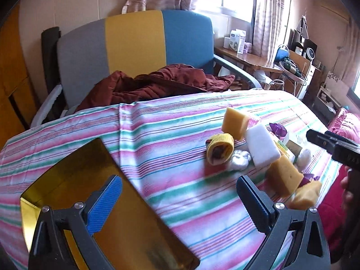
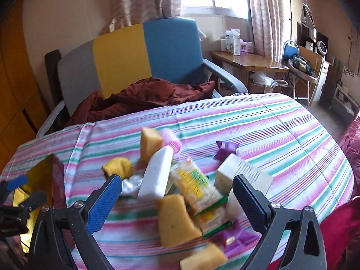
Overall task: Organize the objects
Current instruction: 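Grasp the pink hair roller with the right gripper while the left gripper grasps a yellow sponge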
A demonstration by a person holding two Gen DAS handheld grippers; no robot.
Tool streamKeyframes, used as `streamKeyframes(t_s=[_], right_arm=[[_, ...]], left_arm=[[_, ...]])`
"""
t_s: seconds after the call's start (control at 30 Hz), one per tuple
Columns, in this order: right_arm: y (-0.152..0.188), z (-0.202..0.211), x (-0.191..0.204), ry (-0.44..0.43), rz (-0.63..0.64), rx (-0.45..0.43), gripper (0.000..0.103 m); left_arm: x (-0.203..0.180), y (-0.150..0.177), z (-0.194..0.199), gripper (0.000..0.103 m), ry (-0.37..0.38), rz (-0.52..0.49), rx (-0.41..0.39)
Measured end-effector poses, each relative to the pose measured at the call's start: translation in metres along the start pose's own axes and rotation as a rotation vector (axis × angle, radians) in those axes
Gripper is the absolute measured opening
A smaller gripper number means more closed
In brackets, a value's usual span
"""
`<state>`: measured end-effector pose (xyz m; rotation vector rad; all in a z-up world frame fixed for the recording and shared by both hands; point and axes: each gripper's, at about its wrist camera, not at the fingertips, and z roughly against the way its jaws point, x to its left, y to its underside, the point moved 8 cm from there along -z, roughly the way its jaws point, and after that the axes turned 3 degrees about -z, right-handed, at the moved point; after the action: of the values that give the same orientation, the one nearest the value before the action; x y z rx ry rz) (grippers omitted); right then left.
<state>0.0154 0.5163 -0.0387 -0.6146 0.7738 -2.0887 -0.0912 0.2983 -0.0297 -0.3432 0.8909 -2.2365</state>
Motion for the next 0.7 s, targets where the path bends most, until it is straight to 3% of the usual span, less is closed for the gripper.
streamKeyframes(t_s=[0.33,0.5,0.7], right_arm=[[-0.025,-0.033,-0.012,0.012,0.005,0.017,0.101],[-0.022,-0.055,-0.004,-0.014,0.085,0.072,0.099],[-0.029,-0.082,-0.013,-0.015,0.076,0.124,0.097]], left_arm=[[-0.013,-0.027,-0.044,0.099,0.023,0.003,0.036],[-0.015,-0.053,-0.06,0.099,0.037,0.001,0.031],[-0.032,-0.081,-0.088,0.099,0.1,-0.02,0.044]])
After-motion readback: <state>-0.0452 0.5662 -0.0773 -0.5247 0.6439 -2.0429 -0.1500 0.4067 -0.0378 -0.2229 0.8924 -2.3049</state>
